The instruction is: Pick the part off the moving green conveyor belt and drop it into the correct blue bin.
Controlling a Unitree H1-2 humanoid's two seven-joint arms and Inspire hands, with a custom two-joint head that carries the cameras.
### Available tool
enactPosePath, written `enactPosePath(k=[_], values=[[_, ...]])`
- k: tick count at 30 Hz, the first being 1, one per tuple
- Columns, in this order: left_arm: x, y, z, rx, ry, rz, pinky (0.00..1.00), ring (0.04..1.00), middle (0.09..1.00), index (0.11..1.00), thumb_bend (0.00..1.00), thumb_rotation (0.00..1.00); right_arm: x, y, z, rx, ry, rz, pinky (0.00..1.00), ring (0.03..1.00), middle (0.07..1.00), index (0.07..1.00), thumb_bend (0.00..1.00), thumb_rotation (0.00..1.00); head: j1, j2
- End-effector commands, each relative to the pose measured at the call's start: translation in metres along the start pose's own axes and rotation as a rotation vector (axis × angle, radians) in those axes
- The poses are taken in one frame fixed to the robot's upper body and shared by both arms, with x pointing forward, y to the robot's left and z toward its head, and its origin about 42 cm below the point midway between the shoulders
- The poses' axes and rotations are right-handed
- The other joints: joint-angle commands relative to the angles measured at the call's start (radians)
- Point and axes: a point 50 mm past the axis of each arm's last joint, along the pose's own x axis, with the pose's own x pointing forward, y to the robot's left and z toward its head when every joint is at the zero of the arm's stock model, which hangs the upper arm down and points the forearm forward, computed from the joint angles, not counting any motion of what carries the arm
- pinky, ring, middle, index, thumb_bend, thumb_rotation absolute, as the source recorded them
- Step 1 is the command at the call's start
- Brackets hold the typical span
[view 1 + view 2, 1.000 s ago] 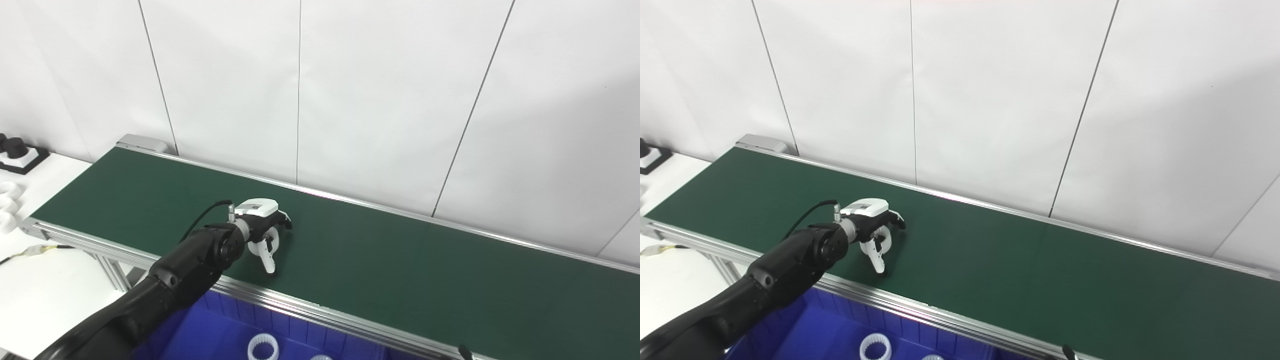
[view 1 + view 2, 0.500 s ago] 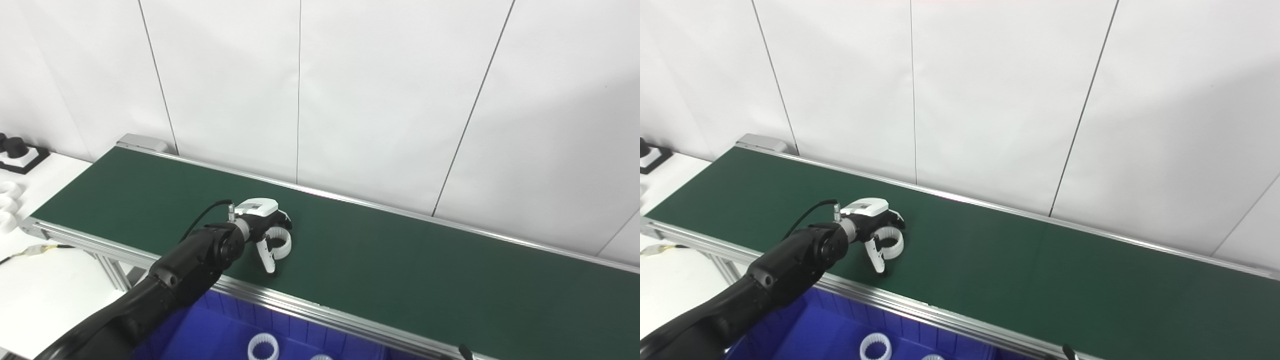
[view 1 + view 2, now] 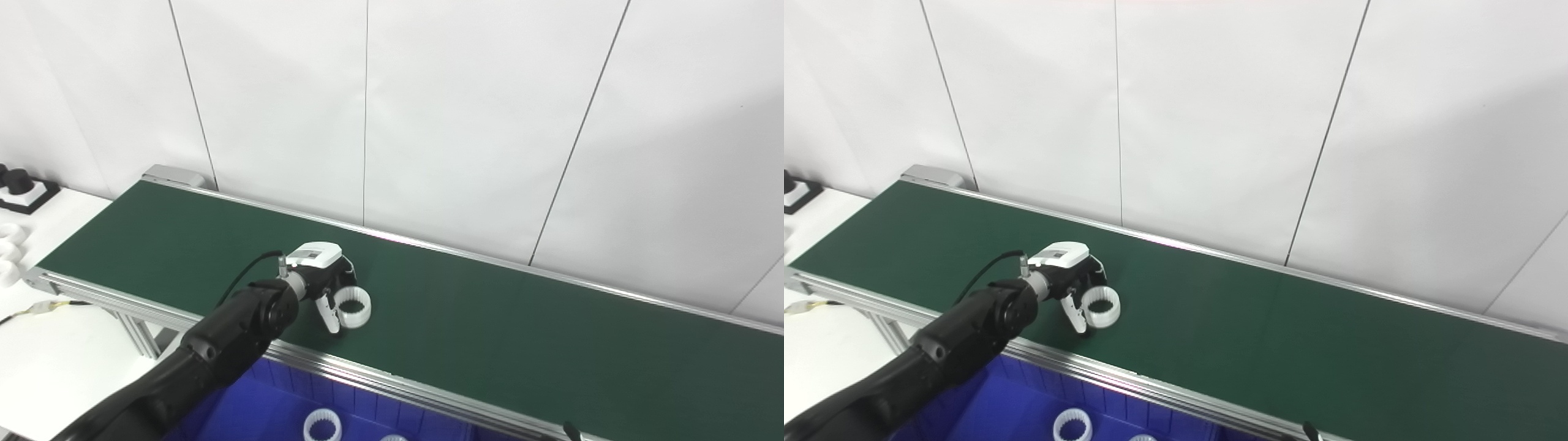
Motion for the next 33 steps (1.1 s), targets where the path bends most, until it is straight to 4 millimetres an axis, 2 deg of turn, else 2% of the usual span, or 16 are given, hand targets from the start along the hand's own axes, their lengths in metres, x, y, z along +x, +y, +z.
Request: enactPosePath(k=[1, 4, 14, 21, 26, 27, 28, 33], values=[[0.004, 0.015, 0.002, -0.014, -0.050, 0.080, 0.61, 0.504, 0.500, 0.466, 0.51, 0.00, 0.004, -0.002, 0.013, 0.002, -0.090, -0.002, 0.71, 0.797, 0.837, 0.958, 0.50, 0.95, 0.000, 0.001], [0.003, 0.011, 0.001, -0.031, -0.067, 0.091, 0.58, 0.498, 0.496, 0.461, 0.50, 0.00, 0.003, -0.002, 0.013, 0.006, -0.091, -0.001, 0.72, 0.802, 0.840, 0.961, 0.48, 0.94, 0.001, 0.003], [0.005, 0.006, 0.007, -0.018, -0.090, 0.103, 0.50, 0.470, 0.485, 0.477, 0.50, 0.00, 0.003, -0.003, 0.013, 0.001, -0.088, -0.007, 0.71, 0.800, 0.840, 0.960, 0.50, 0.94, -0.002, 0.005], [0.003, 0.007, 0.012, -0.026, -0.093, 0.102, 0.52, 0.477, 0.481, 0.476, 0.50, 0.00, 0.002, -0.003, 0.014, -0.004, -0.091, -0.007, 0.71, 0.797, 0.839, 0.960, 0.50, 0.95, -0.005, 0.007], [-0.009, 0.021, 0.021, -0.018, -0.137, 0.140, 0.56, 0.492, 0.495, 0.463, 0.50, 0.00, 0.001, -0.003, 0.014, -0.010, -0.093, -0.007, 0.70, 0.797, 0.837, 0.957, 0.52, 0.96, -0.007, 0.013], [-0.015, 0.029, 0.026, -0.026, -0.146, 0.152, 0.57, 0.494, 0.496, 0.461, 0.50, 0.00, 0.001, -0.003, 0.015, -0.007, -0.090, -0.008, 0.70, 0.797, 0.836, 0.957, 0.52, 0.96, -0.007, 0.015], [-0.018, 0.034, 0.029, -0.034, -0.151, 0.159, 0.61, 0.508, 0.508, 0.443, 0.50, 0.00, 0.001, -0.003, 0.015, -0.004, -0.088, -0.008, 0.71, 0.799, 0.838, 0.959, 0.51, 0.95, -0.007, 0.015], [-0.049, 0.061, 0.052, -0.030, -0.217, 0.237, 0.56, 0.467, 0.475, 0.480, 0.50, 0.00, 0.001, -0.003, 0.016, 0.010, -0.085, -0.013, 0.71, 0.790, 0.832, 0.957, 0.51, 0.93, -0.013, 0.020]])
